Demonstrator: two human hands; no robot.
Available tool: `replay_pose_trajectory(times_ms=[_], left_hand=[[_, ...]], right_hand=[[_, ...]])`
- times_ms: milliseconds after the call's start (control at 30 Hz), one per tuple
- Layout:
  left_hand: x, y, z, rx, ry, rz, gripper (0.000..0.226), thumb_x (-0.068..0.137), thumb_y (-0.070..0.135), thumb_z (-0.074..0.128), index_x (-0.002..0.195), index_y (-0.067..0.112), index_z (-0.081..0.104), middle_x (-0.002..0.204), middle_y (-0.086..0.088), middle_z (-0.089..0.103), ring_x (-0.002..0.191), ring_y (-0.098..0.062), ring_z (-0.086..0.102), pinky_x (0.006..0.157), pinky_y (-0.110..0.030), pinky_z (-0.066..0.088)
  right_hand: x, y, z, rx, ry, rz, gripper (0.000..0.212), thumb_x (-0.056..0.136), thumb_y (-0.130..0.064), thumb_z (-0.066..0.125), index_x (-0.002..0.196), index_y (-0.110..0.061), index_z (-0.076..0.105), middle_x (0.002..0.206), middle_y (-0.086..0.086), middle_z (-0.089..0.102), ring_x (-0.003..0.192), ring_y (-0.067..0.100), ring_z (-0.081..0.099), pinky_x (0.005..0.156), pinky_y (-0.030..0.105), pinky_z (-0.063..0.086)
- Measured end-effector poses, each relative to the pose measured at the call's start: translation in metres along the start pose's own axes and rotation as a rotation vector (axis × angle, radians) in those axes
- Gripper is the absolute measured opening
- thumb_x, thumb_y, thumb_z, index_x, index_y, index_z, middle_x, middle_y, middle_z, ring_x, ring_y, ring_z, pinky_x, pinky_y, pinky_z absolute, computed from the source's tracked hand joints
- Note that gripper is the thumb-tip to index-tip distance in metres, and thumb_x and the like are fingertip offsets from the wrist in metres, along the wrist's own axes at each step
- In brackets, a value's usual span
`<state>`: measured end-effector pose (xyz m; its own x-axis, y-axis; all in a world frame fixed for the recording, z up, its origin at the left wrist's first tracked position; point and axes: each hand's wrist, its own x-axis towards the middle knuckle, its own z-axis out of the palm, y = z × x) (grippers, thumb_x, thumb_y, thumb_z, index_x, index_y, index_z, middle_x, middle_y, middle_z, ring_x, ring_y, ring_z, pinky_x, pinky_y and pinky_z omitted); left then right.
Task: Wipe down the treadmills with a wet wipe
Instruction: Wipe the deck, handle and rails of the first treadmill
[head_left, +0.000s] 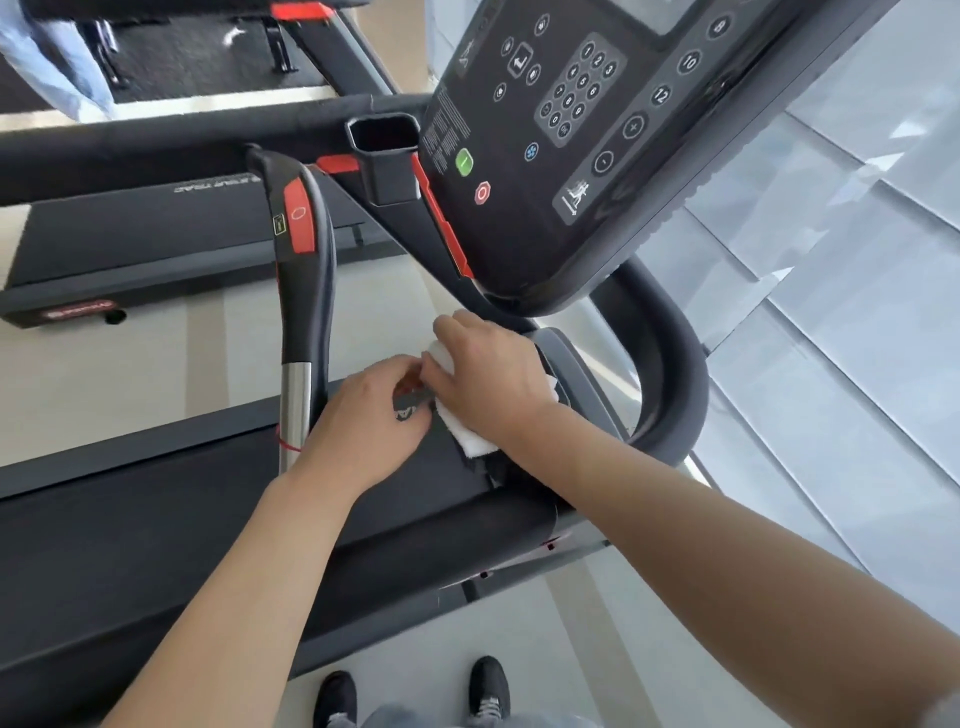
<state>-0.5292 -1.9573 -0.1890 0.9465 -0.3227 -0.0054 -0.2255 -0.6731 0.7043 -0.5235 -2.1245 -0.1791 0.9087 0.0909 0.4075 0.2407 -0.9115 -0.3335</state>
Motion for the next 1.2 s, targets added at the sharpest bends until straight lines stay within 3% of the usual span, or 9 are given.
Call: replay_pose_trajectory(times_ms=[133,333,467,567,633,767,933,1067,1200], left_hand=[[-0.005,0.001,0.0,-0.004,0.033,0.05,0.03,0.096,0.016,0.067,0.124,0.029,0.069,0.113,0.02,0.069,0.109,-0.002,0.064,0.095,-0.019,0.047],[-0.009,-0.003,-0.001,-0.027,0.003,0.107,0.042,0.091,0.023,0.075,0.131,0.032,0.068,0.12,0.02,0.071,0.115,-0.001,0.065,0.106,-0.028,0.052],[-0.011,-0.005,0.0,-0.049,-0.011,0.132,0.05,0.088,0.043,0.076,0.135,0.035,0.064,0.125,0.022,0.069,0.119,0.001,0.064,0.109,-0.034,0.053],[-0.009,-0.005,0.0,-0.044,-0.024,0.118,0.057,0.087,0.055,0.075,0.139,0.038,0.06,0.131,0.022,0.067,0.124,0.001,0.062,0.111,-0.033,0.051],[-0.008,-0.004,0.0,-0.054,-0.026,0.117,0.056,0.089,0.052,0.077,0.14,0.04,0.059,0.133,0.025,0.065,0.126,0.003,0.06,0.113,-0.031,0.048],[-0.004,-0.004,0.0,-0.053,-0.029,0.118,0.053,0.09,0.053,0.076,0.139,0.047,0.056,0.131,0.03,0.062,0.127,0.004,0.058,0.114,-0.032,0.048],[-0.002,-0.007,0.003,-0.025,-0.029,0.089,0.068,0.085,0.071,0.066,0.145,0.043,0.053,0.138,0.02,0.064,0.129,-0.001,0.059,0.115,-0.036,0.049],[0.001,-0.008,0.004,-0.031,-0.02,0.081,0.061,0.087,0.063,0.071,0.142,0.041,0.057,0.134,0.019,0.067,0.126,-0.001,0.061,0.113,-0.036,0.05],[0.001,-0.007,0.004,-0.056,-0.006,0.075,0.056,0.087,0.055,0.076,0.139,0.041,0.06,0.128,0.02,0.069,0.122,0.001,0.063,0.111,-0.035,0.052]], right_hand=[[-0.005,0.001,-0.002,0.091,-0.087,0.051,0.034,0.094,-0.031,0.066,0.078,-0.018,0.039,0.072,-0.004,0.043,0.06,0.026,0.048,0.052,0.038,0.041],[-0.04,0.013,-0.03,0.169,-0.159,-0.065,0.034,0.092,-0.029,0.067,0.08,-0.028,0.036,0.068,-0.012,0.034,0.062,0.015,0.037,0.058,0.029,0.03],[-0.048,0.019,-0.053,0.115,-0.174,-0.143,0.027,0.091,-0.035,0.063,0.079,-0.026,0.041,0.07,-0.01,0.04,0.06,0.018,0.042,0.052,0.032,0.039],[-0.059,0.033,-0.067,-0.02,-0.124,-0.186,0.026,0.092,-0.034,0.062,0.077,-0.024,0.042,0.07,-0.008,0.041,0.055,0.02,0.038,0.048,0.028,0.033],[-0.068,0.049,-0.076,-0.056,-0.09,-0.093,0.031,0.092,-0.035,0.063,0.078,-0.026,0.037,0.07,-0.008,0.04,0.057,0.021,0.035,0.05,0.028,0.034],[-0.065,0.063,-0.069,-0.076,-0.147,0.142,0.033,0.096,-0.047,0.055,0.085,-0.017,0.046,0.075,-0.007,0.047,0.062,0.023,0.046,0.057,0.035,0.043],[-0.023,0.068,-0.047,0.05,-0.165,0.337,0.032,0.1,-0.046,0.051,0.085,-0.018,0.046,0.079,-0.003,0.057,0.076,0.024,0.054,0.066,0.041,0.049],[-0.022,0.065,-0.044,0.071,-0.132,0.382,0.031,0.102,-0.043,0.05,0.087,-0.015,0.05,0.08,-0.001,0.058,0.073,0.023,0.055,0.061,0.038,0.043],[-0.019,0.055,-0.042,-0.058,-0.116,0.299,0.031,0.104,-0.041,0.049,0.086,-0.015,0.05,0.084,-0.002,0.057,0.071,0.023,0.053,0.06,0.036,0.034]])
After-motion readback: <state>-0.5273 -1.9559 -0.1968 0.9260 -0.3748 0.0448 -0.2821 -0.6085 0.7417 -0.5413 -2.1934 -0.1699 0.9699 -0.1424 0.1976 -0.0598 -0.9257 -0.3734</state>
